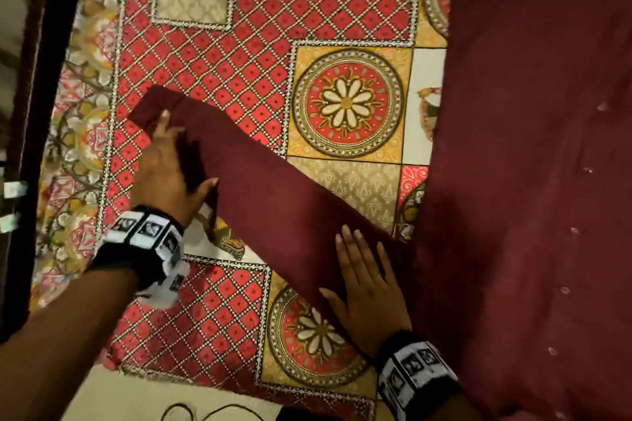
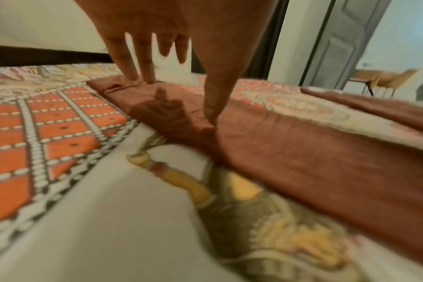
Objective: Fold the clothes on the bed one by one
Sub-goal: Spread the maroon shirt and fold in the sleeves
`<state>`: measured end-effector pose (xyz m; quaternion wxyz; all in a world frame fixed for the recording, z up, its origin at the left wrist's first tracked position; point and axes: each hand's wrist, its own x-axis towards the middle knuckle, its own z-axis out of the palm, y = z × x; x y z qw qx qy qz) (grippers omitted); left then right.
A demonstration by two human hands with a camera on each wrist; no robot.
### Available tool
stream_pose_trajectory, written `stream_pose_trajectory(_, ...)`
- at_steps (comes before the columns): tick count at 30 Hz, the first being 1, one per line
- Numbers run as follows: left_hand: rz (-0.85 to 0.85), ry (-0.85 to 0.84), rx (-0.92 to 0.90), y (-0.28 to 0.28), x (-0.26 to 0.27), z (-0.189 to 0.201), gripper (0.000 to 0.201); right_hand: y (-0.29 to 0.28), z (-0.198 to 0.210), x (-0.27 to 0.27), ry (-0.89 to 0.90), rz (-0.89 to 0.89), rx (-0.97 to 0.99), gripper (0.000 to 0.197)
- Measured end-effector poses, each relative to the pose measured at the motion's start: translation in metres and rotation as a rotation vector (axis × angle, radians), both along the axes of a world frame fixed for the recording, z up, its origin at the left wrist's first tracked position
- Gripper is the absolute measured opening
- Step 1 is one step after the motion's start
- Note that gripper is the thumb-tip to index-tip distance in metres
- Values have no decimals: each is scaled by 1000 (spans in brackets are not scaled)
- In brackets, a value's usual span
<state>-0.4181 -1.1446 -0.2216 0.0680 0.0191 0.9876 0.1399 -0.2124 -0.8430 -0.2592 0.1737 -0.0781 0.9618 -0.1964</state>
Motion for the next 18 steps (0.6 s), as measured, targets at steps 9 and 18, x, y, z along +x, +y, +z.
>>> stream_pose_trajectory(9,899,-374,623,-5,-10,-28,26,43,35,4,9,-542,-426,22)
stream_pose_trajectory(18,972,-417,1083,-3,-26,-25,75,70,57,-31,-86,-598,-587,17)
